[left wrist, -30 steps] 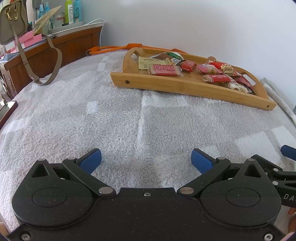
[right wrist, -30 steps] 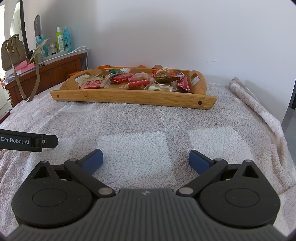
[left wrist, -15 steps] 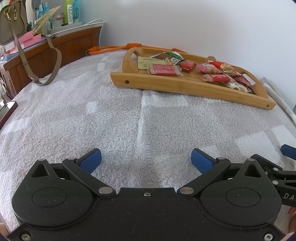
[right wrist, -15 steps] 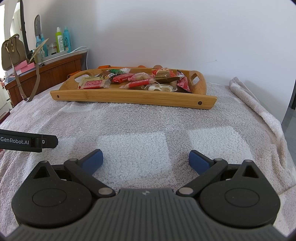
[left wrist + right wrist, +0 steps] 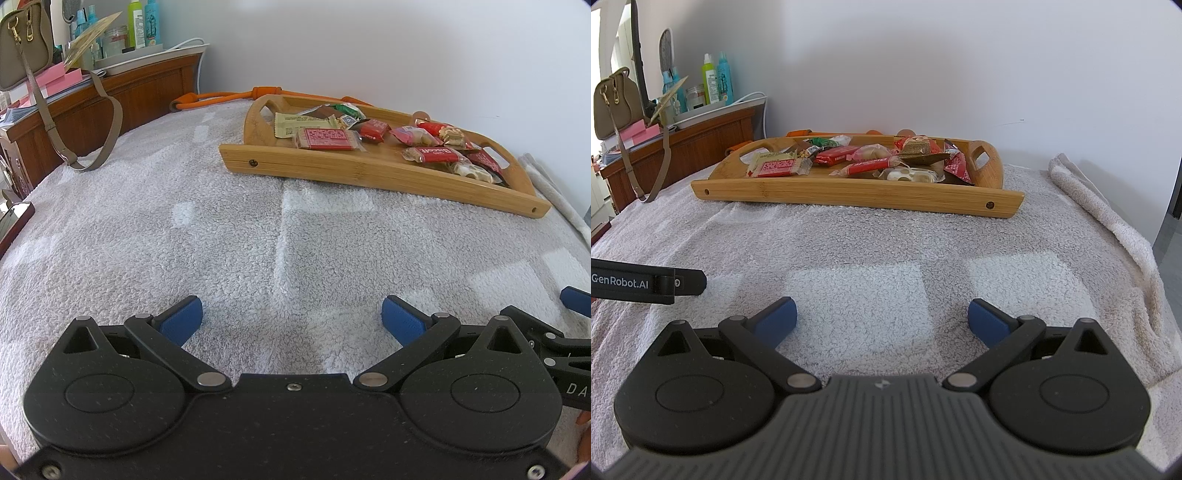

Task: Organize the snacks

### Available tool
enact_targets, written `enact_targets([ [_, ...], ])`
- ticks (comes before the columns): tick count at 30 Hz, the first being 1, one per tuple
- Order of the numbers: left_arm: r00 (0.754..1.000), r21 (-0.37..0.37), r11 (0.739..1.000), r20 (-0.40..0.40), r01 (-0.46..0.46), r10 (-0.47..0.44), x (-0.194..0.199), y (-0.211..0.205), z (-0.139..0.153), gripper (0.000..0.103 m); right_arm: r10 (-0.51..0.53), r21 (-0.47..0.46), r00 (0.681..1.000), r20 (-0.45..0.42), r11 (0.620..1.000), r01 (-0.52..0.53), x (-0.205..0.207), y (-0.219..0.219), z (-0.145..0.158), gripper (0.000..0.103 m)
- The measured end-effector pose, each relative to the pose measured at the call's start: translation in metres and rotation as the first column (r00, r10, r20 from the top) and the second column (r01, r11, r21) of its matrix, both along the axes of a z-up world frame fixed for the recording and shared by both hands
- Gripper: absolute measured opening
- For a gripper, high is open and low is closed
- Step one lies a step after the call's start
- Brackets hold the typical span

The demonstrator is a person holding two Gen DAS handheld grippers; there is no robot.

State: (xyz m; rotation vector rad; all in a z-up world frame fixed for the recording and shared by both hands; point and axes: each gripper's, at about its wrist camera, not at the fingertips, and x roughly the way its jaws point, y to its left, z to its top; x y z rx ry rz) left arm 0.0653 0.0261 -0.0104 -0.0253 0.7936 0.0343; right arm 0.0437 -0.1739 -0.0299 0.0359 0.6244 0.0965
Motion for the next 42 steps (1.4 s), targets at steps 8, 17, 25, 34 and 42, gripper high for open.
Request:
enact_targets([
  [8, 1.0, 0.0, 1.0, 0.0, 0.0, 0.0, -0.0001, -0.0002, 0.0, 0.103, 0.0, 0.0, 1.0, 0.0, 1.0, 0.0, 0.0, 0.0002, 0.0001, 0.103],
  [17, 1.0, 0.0, 1.0, 0.0, 0.0, 0.0, -0.0004, -0.0002, 0.0001, 0.103, 0.0, 0.0, 1.0, 0.0, 1.0, 0.0, 0.0001, 0.0002, 0.0002, 0.103],
  [25, 1.0, 0.001, 1.0, 0.003, 0.0, 0.0, -0.0005, -0.0009, 0.0003, 0.103, 0.0, 0.0, 1.0, 0.0, 1.0, 0.0, 0.0, 0.0001, 0.0002, 0.103],
  [34, 1.0, 0.002, 1.0, 0.003, 0.001, -0.001, -0.0005, -0.001, 0.0005, 0.103, 0.0, 0.001, 1.0, 0.0, 1.0, 0.0, 0.0, 0.0001, 0.0001, 0.103],
  [42, 1.0, 0.003, 1.0, 0.011, 0.007, -0.007, -0.0007, -0.0005, 0.0014, 0.103, 0.0, 0.001, 1.0, 0.0, 1.0, 0.0, 0.0001, 0.0001, 0.0001, 0.103],
])
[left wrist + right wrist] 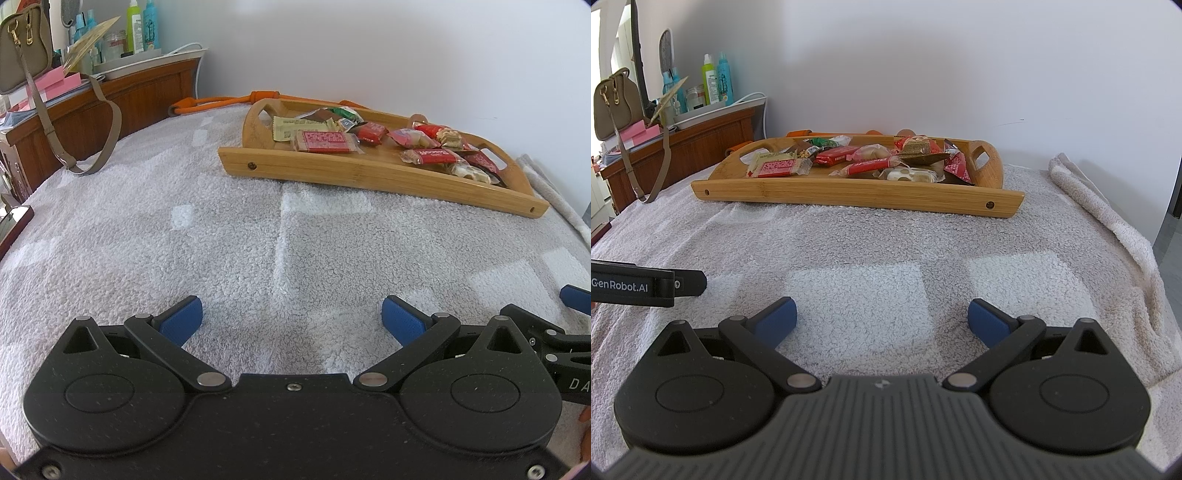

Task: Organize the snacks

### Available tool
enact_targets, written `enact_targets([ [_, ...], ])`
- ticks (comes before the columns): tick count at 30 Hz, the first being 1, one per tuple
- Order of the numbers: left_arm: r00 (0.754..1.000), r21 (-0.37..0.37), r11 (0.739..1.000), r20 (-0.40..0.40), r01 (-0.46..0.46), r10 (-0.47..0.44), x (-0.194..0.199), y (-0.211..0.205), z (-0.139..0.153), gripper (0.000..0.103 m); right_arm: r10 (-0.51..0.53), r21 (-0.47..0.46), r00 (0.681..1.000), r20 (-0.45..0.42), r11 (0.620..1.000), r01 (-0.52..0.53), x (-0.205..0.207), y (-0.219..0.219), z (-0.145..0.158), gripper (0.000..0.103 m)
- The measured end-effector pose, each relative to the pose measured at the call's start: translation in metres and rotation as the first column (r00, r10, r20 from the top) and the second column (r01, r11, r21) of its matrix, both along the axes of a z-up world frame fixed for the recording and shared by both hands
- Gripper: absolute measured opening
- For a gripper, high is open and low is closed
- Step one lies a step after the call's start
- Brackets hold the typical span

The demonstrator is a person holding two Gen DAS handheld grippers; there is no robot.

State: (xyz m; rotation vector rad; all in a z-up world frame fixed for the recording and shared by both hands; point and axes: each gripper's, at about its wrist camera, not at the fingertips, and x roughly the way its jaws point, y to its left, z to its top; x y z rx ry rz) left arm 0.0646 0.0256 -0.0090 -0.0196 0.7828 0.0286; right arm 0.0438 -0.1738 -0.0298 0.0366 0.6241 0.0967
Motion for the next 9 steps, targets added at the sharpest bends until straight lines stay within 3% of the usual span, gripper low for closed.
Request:
enact_targets([
  [9, 1.0, 0.001, 1.0, 0.012, 0.003, -0.003, -0.0012, 0.001, -0.0013, 0.103, 0.0, 0.0, 1.0, 0.0, 1.0, 0.0, 0.0, 0.0, -0.0001, 0.103],
])
